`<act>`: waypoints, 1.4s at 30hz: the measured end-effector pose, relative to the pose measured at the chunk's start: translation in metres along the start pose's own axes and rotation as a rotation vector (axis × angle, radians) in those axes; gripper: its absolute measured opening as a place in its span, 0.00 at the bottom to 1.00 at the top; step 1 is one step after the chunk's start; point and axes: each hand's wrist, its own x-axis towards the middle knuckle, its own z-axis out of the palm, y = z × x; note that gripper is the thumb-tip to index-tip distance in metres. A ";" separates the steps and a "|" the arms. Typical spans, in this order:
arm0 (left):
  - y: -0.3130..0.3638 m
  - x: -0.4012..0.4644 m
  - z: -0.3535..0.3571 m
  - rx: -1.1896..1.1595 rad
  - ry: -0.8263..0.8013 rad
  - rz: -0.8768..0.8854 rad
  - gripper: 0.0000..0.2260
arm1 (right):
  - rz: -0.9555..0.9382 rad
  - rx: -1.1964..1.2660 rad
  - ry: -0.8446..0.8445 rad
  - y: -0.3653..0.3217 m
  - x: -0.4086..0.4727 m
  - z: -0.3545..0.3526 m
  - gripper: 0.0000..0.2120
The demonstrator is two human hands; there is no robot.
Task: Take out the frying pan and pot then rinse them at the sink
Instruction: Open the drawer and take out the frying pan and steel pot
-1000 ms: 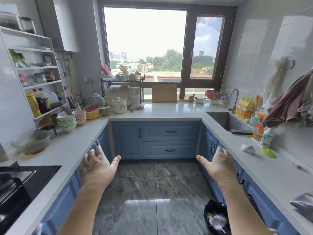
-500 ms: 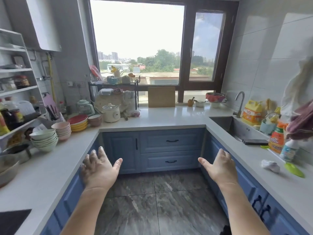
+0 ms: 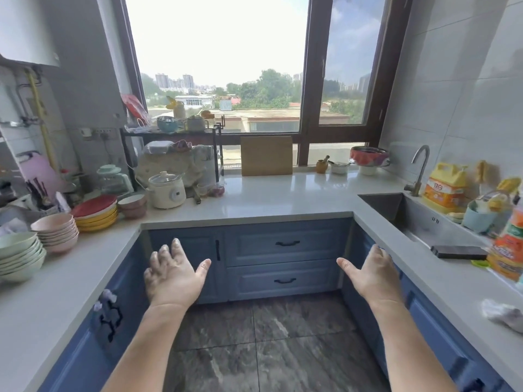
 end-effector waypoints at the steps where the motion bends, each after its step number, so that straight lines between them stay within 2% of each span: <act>1: 0.013 0.017 0.006 -0.005 -0.003 -0.005 0.39 | -0.009 -0.008 0.001 -0.001 0.021 0.006 0.40; 6: 0.079 0.095 0.031 0.005 -0.020 -0.029 0.39 | -0.034 -0.007 -0.024 -0.012 0.126 0.030 0.41; 10: 0.117 0.145 0.055 0.001 -0.035 -0.050 0.39 | -0.081 -0.005 -0.034 -0.021 0.196 0.053 0.37; 27: 0.206 0.362 0.168 0.043 -0.131 -0.029 0.38 | -0.033 -0.061 -0.129 -0.060 0.406 0.213 0.36; 30: 0.213 0.406 0.192 0.074 -0.152 -0.015 0.38 | 0.011 -0.067 -0.174 -0.067 0.438 0.251 0.40; 35: 0.223 0.461 0.241 0.067 -0.154 -0.001 0.37 | 0.046 -0.053 -0.212 -0.067 0.474 0.310 0.38; 42: 0.230 0.486 0.326 -0.021 -0.095 -0.041 0.37 | 0.097 -0.035 -0.279 -0.043 0.487 0.401 0.37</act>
